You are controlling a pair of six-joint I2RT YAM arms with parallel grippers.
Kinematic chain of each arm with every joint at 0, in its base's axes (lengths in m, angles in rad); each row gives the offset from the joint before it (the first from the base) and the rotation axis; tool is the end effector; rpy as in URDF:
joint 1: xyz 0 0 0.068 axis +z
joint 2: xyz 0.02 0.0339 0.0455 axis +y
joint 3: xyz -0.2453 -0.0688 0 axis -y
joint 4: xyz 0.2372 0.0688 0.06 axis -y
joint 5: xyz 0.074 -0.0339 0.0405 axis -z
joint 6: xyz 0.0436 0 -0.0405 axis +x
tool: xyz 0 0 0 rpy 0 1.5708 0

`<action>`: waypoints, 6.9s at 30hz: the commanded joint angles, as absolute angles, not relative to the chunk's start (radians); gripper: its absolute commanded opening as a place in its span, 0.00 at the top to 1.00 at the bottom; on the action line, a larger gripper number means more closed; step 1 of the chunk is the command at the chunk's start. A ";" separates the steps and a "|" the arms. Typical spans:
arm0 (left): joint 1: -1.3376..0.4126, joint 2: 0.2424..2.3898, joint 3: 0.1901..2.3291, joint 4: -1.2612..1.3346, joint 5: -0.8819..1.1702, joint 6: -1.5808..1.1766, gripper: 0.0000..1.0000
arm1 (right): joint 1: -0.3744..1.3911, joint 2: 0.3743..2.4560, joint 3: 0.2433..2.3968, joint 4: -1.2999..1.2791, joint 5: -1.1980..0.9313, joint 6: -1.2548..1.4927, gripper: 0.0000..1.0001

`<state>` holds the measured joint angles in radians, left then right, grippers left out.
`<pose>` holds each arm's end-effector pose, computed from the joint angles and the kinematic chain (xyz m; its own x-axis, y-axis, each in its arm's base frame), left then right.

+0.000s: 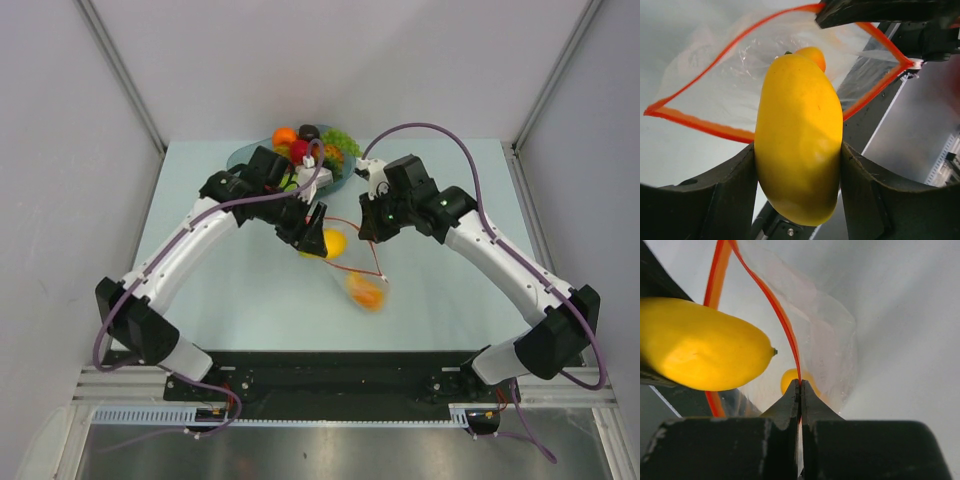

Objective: Place the food in the zip-top bag and seal the zipper
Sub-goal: Place the fake fruit in the zipper food storage bag, then adjust the zipper food storage bag at the center of the board, then pick up the fake fruit from the bin, then place the fake fruit in the zipper food storage bag.

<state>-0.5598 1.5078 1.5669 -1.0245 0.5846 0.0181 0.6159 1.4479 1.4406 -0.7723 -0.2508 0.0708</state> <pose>0.2419 -0.1800 0.3415 -0.6838 0.4463 -0.5772 0.7214 0.5319 -0.4434 0.2470 0.1880 0.3335 -0.6222 -0.3564 -0.6971 -0.6613 0.7158 0.2243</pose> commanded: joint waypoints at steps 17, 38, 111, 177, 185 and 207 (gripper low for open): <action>-0.468 1.263 1.444 -0.734 0.636 0.148 0.02 | 0.597 1.427 1.502 -0.782 -0.345 0.031 1.00; -0.813 1.164 1.031 -0.635 0.502 1.219 0.22 | 0.558 1.413 1.525 -0.841 -0.572 0.005 1.00; -0.462 2.078 1.821 -0.170 -0.057 -0.003 0.11 | 0.486 1.374 1.401 -0.917 -0.405 -0.114 1.00; -0.474 1.694 1.890 -0.480 0.129 -0.019 1.00 | 0.471 1.399 1.428 -0.891 -0.436 -0.100 1.00; -0.466 1.546 1.810 -0.512 0.148 0.073 1.00 | 0.474 1.408 1.440 -0.891 -0.433 -0.103 1.00; -0.509 1.054 1.560 -1.201 0.736 0.775 1.00 | 0.571 1.384 1.479 -0.894 -0.462 -0.072 1.00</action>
